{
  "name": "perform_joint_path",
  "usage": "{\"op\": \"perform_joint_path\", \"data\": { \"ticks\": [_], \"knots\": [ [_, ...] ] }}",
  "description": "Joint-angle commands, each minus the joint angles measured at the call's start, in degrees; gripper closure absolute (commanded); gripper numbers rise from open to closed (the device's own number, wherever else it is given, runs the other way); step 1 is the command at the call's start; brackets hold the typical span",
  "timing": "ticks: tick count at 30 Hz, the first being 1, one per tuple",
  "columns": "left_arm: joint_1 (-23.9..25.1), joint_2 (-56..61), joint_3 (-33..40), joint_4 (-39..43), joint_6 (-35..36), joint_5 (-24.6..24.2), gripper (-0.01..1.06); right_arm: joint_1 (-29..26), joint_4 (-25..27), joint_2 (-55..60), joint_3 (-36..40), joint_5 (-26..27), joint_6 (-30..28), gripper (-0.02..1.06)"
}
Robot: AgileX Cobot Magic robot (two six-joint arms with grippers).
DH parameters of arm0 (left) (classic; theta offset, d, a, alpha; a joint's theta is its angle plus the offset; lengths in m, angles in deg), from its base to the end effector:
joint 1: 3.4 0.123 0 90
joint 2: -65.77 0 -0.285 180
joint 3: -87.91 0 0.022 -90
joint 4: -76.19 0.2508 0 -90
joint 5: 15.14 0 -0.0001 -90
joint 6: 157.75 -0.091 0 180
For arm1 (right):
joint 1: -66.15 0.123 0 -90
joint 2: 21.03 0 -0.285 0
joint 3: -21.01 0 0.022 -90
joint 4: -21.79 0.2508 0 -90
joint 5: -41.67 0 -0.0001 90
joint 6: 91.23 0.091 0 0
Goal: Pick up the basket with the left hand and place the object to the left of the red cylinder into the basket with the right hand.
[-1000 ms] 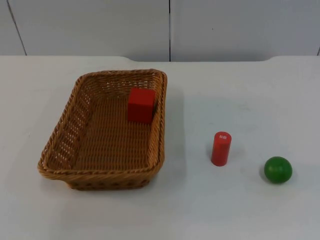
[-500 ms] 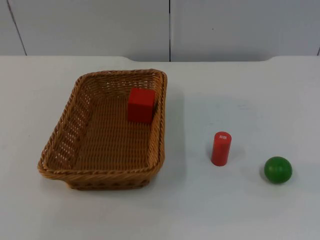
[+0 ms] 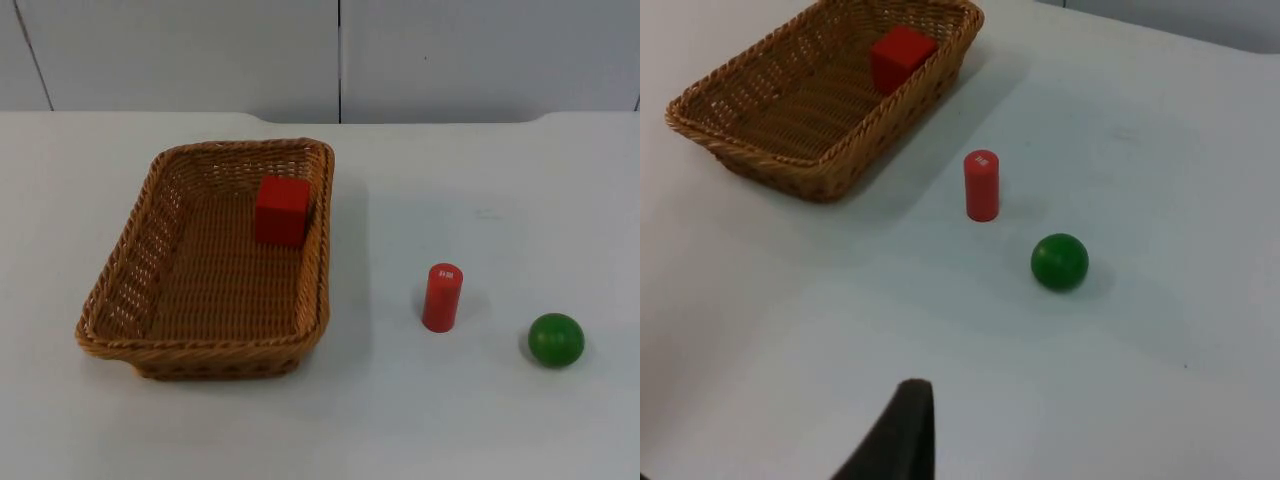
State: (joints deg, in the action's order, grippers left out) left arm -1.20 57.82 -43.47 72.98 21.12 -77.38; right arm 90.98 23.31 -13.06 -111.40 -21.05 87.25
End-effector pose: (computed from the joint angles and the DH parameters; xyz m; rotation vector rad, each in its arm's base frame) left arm -0.0053 -0.0047 0.2751 -0.0160 2.0724 -0.0317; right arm -0.0080 -0.0013 0.2793 -0.4752 2.0210 0.2820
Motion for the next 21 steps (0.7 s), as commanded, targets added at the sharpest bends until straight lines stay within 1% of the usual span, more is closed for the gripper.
{"op": "perform_joint_path", "data": {
  "ticks": [1, 2, 3, 5, 21],
  "knots": [
    [0.0, 0.2, 0.2, 0.4, 0.3, 0.8, 0.12, -0.3, -1.5, -0.2, 0.2, 0.9, 1.2, -0.01],
    [0.0, 0.2, 0.2, 0.4, 0.3, 0.8, 0.12, -0.3, -2.2, -0.2, 0.2, 0.9, 2.1, -0.01],
    [0.0, 0.2, 0.2, 0.4, 0.3, 0.8, 0.09, -0.3, -2.7, -0.2, 0.2, 0.9, 2.4, -0.01],
    [0.0, 0.2, 0.2, 0.4, 0.3, 0.8, -0.01, -0.3, -2.7, -0.2, 0.2, 0.9, 2.3, -0.01],
    [0.0, 0.2, 0.2, 0.4, 0.3, 0.8, 0.00, -0.3, -2.7, -0.2, 0.2, 1.0, 2.2, -0.01]
  ]
}}
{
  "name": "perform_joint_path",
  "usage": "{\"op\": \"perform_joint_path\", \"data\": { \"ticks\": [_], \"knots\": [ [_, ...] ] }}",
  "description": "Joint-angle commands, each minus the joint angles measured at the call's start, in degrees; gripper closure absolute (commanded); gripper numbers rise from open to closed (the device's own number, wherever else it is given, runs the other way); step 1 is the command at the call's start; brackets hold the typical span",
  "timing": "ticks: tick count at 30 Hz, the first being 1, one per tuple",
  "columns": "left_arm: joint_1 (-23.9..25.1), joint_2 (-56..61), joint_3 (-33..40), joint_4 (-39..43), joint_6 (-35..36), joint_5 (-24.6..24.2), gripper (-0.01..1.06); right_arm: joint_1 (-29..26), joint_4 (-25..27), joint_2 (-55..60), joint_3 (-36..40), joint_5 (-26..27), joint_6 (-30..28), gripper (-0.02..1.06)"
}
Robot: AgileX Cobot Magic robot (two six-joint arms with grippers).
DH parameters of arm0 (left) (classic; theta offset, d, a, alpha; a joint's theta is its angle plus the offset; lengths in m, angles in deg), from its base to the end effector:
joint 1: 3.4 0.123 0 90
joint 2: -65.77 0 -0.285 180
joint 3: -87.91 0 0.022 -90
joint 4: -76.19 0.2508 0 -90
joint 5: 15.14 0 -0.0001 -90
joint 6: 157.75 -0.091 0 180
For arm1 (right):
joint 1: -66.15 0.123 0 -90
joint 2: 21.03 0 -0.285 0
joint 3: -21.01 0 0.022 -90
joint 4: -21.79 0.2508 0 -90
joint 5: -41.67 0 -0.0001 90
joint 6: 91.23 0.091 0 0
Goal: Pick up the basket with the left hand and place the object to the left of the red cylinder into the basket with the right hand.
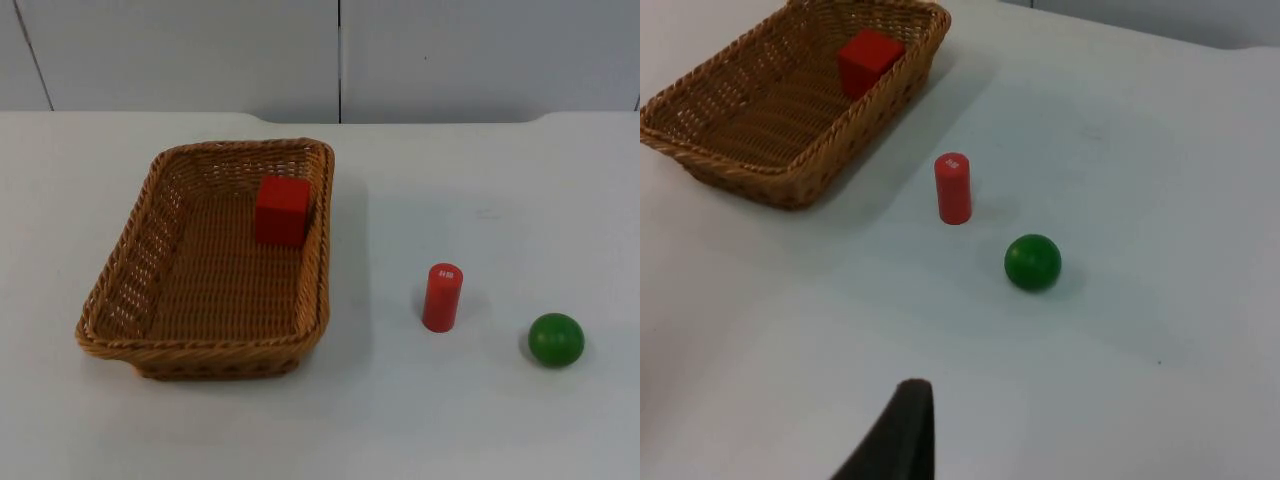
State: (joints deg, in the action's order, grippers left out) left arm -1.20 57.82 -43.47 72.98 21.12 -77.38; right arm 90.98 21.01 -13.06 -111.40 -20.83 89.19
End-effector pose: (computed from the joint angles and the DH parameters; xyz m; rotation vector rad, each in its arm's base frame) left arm -0.0053 -0.0047 0.2751 -0.0160 2.0724 -0.0317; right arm -0.0064 -0.0042 0.2796 -0.4367 2.0237 0.2556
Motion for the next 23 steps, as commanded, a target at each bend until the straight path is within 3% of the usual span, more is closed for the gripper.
{"op": "perform_joint_path", "data": {
  "ticks": [1, 3, 11, 23],
  "knots": [
    [0.0, 0.2, 0.2, 0.4, 0.3, 0.8, 0.00, -0.3, -0.4, -0.2, 0.2, 0.7, 0.3, -0.01],
    [0.0, 0.2, 0.2, 0.4, 0.3, 0.8, 0.00, -0.9, -0.3, -0.2, 0.2, 0.7, 0.3, -0.01],
    [0.0, 0.2, 0.2, 0.4, 0.3, 0.8, 0.00, -13.9, 0.0, -0.2, 0.2, 0.7, 0.3, -0.01],
    [0.0, 0.2, 0.2, 0.4, 0.3, 0.8, 0.00, -23.0, 0.0, -0.2, 0.2, 0.7, 0.3, -0.01]
  ]
}}
